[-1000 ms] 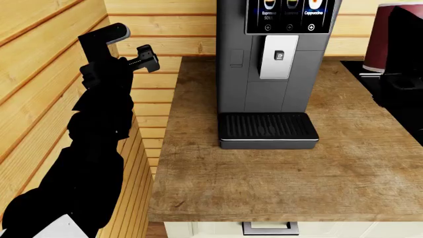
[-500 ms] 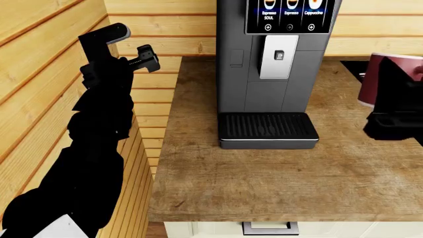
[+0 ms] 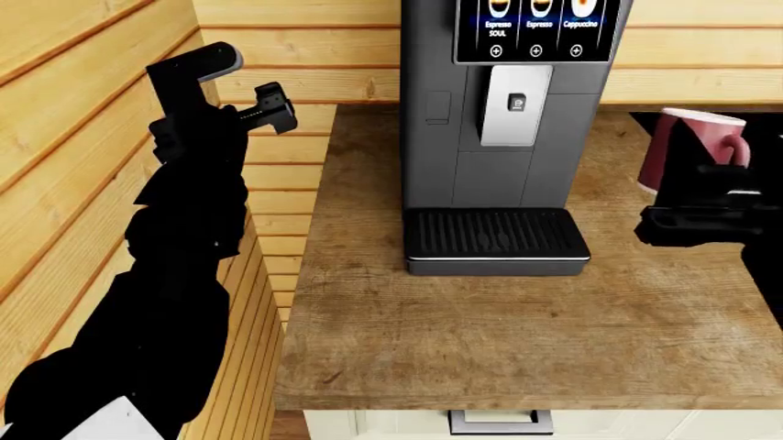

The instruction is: Pick the mug from the cabinet, place it under the coffee machine dispenser, and press the start button.

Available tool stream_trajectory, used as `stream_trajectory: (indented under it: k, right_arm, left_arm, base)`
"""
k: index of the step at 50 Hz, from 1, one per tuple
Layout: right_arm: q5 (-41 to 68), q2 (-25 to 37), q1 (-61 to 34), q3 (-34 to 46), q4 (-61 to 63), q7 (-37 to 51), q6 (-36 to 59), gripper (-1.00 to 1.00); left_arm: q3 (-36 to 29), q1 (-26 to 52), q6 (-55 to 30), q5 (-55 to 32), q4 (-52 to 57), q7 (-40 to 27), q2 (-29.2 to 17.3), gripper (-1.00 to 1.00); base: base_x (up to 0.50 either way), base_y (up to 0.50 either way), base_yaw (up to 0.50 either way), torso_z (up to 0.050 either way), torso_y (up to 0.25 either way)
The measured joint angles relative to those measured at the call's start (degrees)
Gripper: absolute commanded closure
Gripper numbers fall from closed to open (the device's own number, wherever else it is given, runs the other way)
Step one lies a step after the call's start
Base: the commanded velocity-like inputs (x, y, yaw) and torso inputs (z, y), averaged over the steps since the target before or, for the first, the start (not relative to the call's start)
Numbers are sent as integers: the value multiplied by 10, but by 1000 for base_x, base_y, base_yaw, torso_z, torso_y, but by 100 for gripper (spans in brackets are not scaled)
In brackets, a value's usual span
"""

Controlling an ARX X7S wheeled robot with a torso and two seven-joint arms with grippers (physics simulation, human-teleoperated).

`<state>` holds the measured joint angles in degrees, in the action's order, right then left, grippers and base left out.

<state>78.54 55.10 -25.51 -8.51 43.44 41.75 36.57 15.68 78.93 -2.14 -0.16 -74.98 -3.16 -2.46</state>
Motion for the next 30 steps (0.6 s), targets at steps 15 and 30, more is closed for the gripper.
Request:
stream_trajectory:
  k: [15, 30]
  right_arm:
    - [-118, -62, 35, 34, -39, -73, -42, 100]
    - [-195, -111, 66, 77, -41, -129, -86, 100]
  left_arm:
    - [-2, -1, 2, 0, 0, 1, 0, -100]
    - [-2, -1, 4, 0, 0, 2, 0, -100]
  base:
    - [0, 0, 0, 0, 1]
    - [0, 0, 0, 0, 0]
